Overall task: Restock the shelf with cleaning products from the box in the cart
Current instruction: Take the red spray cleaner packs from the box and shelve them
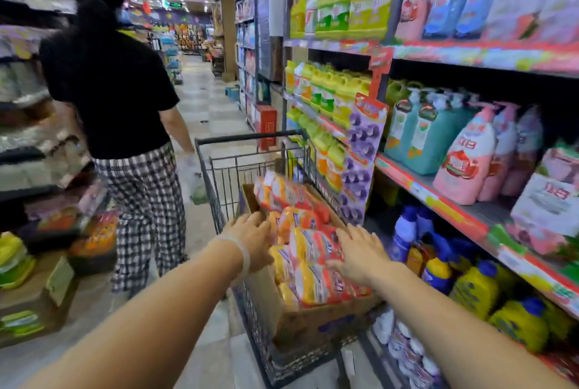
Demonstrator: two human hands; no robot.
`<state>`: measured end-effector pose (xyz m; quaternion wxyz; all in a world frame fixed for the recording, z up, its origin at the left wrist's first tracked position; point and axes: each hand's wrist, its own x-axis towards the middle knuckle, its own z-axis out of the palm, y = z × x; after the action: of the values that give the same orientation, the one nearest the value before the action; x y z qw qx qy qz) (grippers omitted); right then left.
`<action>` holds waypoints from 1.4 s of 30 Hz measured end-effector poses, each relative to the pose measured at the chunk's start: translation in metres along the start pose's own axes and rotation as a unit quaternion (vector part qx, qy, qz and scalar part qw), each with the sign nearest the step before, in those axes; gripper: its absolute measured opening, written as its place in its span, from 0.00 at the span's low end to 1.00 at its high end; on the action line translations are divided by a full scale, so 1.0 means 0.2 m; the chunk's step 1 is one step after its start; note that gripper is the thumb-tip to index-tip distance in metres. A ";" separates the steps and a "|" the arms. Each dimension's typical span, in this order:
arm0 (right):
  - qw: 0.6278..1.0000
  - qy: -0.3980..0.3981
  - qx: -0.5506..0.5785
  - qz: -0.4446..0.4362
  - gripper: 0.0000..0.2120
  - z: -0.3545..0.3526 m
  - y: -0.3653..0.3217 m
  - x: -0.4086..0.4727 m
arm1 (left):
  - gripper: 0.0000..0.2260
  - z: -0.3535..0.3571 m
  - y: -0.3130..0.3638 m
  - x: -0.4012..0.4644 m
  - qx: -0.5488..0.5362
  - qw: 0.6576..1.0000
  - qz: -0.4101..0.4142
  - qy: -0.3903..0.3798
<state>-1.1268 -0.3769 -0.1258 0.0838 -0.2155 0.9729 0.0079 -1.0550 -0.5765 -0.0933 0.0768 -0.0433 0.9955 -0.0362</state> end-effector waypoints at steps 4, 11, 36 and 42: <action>1.000 -0.008 0.015 -0.007 0.36 -0.06 0.03 0.42 | 0.31 -0.08 -0.14 0.42 0.003 1.000 -0.015 -0.018; 0.999 -0.002 0.030 0.013 0.34 -0.17 0.10 0.99 | 0.29 -0.18 -0.32 1.08 -0.008 0.999 -0.012 -0.030; 0.780 -0.116 0.478 0.387 0.56 0.38 -0.12 2.18 | 0.26 0.31 -0.52 2.90 -0.010 0.933 0.237 -0.270; 0.512 -0.085 0.708 0.479 0.53 0.38 -0.15 2.19 | 0.32 0.35 -0.53 2.99 -0.046 0.934 0.182 -0.306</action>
<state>-1.4929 -0.5826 -0.2733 0.2741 0.4154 0.5997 -0.6267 -1.6238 -0.7404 -0.2433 0.3804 0.1259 0.9154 0.0396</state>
